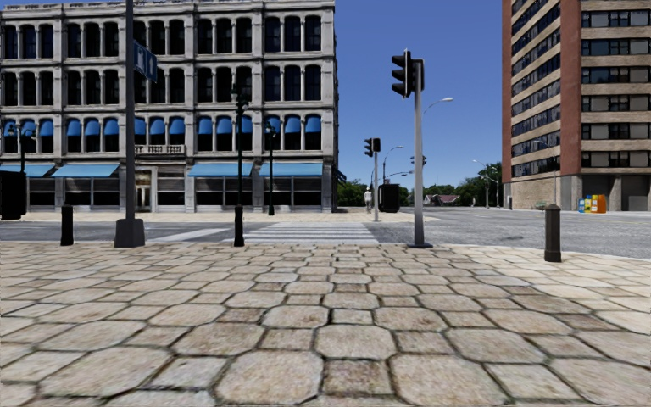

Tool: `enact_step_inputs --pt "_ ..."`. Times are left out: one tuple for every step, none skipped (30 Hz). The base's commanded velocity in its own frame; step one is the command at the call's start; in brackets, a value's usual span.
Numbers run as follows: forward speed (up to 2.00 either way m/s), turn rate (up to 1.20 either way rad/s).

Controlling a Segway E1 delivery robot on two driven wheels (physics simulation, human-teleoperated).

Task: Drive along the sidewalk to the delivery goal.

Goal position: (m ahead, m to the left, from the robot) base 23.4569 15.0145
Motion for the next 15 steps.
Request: enact_step_inputs --pt "2.00 0.00" --pt "2.00 0.00" --pt "2.00 0.00" --pt "2.00 0.00" --pt "2.00 0.00" --pt "2.00 0.00" --pt "2.00 0.00" --pt "2.00 0.00" --pt "2.00 0.00" --pt "2.00 0.00" --pt "2.00 0.00" --pt "2.00 0.00" --pt "2.00 0.00" --pt "2.00 0.00" --pt "2.00 0.00"
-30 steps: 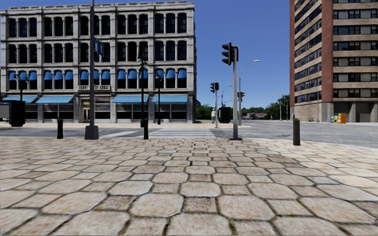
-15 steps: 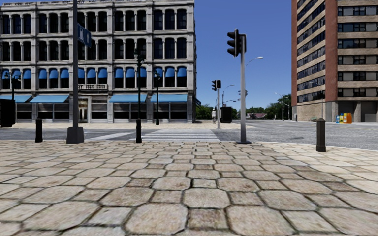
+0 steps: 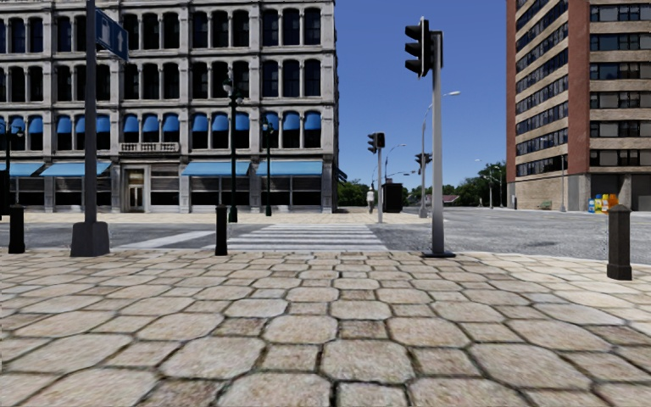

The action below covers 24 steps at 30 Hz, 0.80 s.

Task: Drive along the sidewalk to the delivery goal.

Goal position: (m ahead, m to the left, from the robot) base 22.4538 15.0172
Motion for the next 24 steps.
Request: enact_step_inputs --pt "2.00 0.00" --pt "2.00 0.00" --pt "2.00 0.00" --pt "2.00 0.00" --pt "2.00 0.00" --pt "2.00 0.00" --pt "2.00 0.00" --pt "2.00 0.00" --pt "2.00 0.00" --pt "2.00 0.00" --pt "2.00 0.00" --pt "2.00 0.00" --pt "2.00 0.00" --pt "2.00 0.00" --pt "2.00 0.00" --pt "2.00 0.00" --pt "2.00 0.00" --pt "2.00 0.00" --pt "2.00 0.00" --pt "2.00 0.00" --pt "2.00 0.00" --pt "2.00 0.00" --pt "2.00 0.00" --pt "2.00 0.00"
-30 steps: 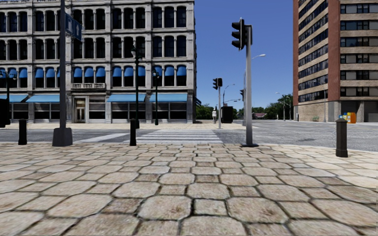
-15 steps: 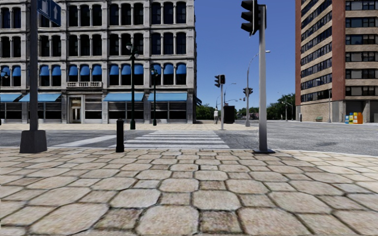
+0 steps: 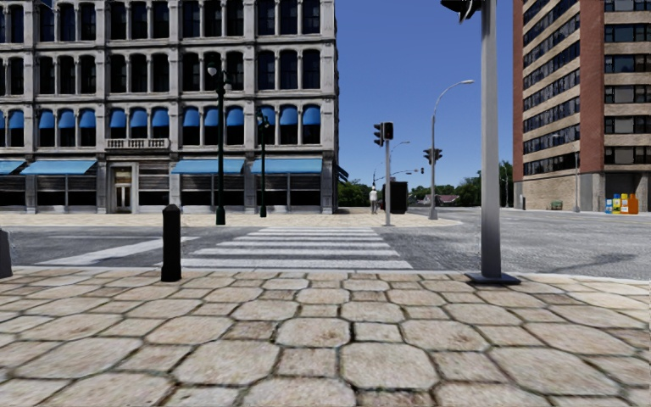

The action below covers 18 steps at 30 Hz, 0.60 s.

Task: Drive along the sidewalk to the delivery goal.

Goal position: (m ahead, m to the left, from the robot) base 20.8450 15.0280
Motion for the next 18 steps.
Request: enact_step_inputs --pt "2.00 0.00" --pt "2.00 0.00" --pt "2.00 0.00" --pt "2.00 0.00" --pt "2.00 0.00" --pt "2.00 0.00" --pt "2.00 0.00" --pt "2.00 0.00" --pt "2.00 0.00" --pt "2.00 0.00" --pt "2.00 0.00" --pt "2.00 0.00" --pt "2.00 0.00" --pt "2.00 0.00" --pt "2.00 0.00" --pt "2.00 0.00" --pt "2.00 0.00" --pt "2.00 0.00"
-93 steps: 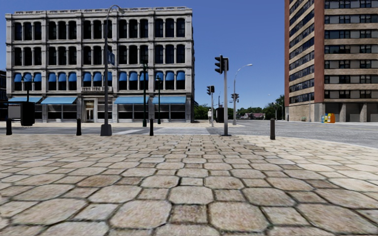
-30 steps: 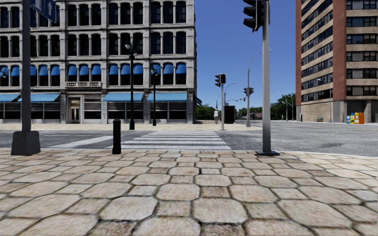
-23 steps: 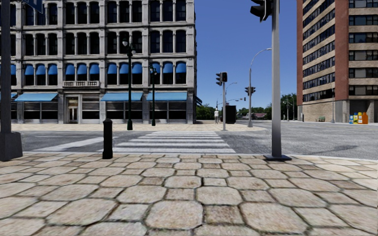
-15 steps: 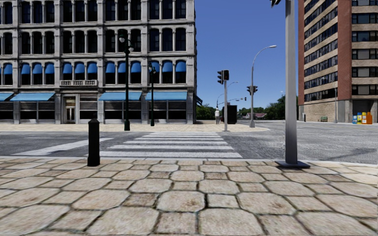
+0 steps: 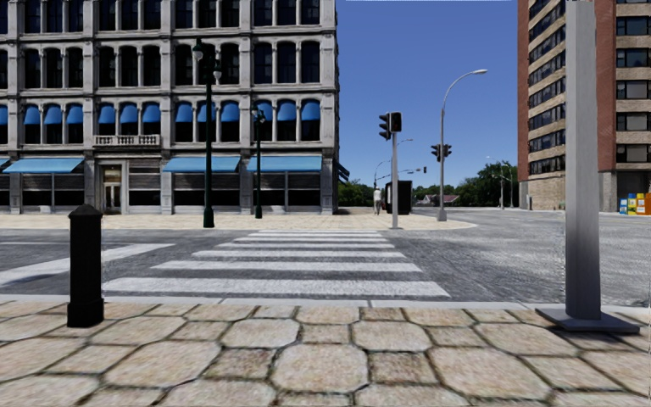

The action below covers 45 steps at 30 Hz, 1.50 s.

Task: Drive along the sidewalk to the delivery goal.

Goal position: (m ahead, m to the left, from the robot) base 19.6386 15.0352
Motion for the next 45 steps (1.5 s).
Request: enact_step_inputs --pt "2.00 0.00" --pt "2.00 0.00" --pt "2.00 0.00" --pt "2.00 0.00" --pt "2.00 0.00" --pt "2.00 0.02" --pt "2.00 0.02" --pt "2.00 0.07" --pt "2.00 0.12" --pt "2.00 0.14" --pt "2.00 0.14" --pt "2.00 0.15" --pt "2.00 0.15" --pt "2.00 0.16" --pt "2.00 0.16" --pt "2.00 0.17" --pt "2.00 0.20" --pt "2.00 0.21" --pt "2.00 0.21" --pt "2.00 0.21" --pt "2.00 0.21" --pt "2.00 0.21" --pt "2.00 0.21" --pt "2.00 0.21" --pt "2.00 0.21" --pt "2.00 0.12" --pt "2.00 0.12" --pt "2.00 0.00" --pt "2.00 0.00" --pt "1.99 0.00" --pt "1.99 0.00" --pt "1.85 0.00" --pt "1.68 0.00" --pt "1.59 0.00" --pt "1.59 0.00" --pt "1.49 0.00" --pt "1.45 0.00" --pt "1.43 0.00" --pt "1.43 0.00" --pt "1.41 0.00" --pt "1.38 0.00" --pt "1.35 0.00" --pt "1.35 0.00" --pt "1.33 0.00" --pt "1.32 0.00"
